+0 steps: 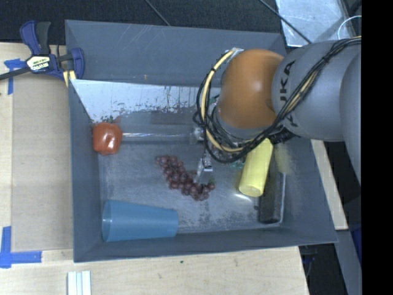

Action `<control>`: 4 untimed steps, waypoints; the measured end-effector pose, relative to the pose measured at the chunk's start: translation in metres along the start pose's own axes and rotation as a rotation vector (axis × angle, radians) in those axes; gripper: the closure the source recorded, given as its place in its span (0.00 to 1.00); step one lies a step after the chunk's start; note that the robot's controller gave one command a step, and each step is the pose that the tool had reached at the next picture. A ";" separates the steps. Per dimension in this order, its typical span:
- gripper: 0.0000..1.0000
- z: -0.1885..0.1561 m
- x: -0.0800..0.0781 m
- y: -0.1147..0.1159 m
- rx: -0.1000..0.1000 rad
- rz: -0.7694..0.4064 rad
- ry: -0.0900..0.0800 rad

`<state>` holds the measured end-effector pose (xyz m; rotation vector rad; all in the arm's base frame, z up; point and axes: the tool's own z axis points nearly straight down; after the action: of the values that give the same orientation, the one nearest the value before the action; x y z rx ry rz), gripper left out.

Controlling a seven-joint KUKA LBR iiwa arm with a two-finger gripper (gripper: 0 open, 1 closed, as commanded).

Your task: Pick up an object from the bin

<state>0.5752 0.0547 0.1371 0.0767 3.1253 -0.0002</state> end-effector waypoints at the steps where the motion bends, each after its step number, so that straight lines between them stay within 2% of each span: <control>1: 0.00 0.026 0.012 0.023 0.002 0.296 0.012; 2: 0.00 0.067 0.021 0.013 0.000 0.093 0.002; 3: 1.00 0.066 0.023 0.018 0.001 0.429 0.002; 4: 1.00 0.065 0.023 0.018 0.001 0.429 0.002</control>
Offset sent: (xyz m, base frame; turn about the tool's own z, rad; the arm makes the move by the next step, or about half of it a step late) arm -0.0198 0.0141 -0.0671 0.0931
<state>0.5542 0.0739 0.0714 0.7406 3.0395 0.0037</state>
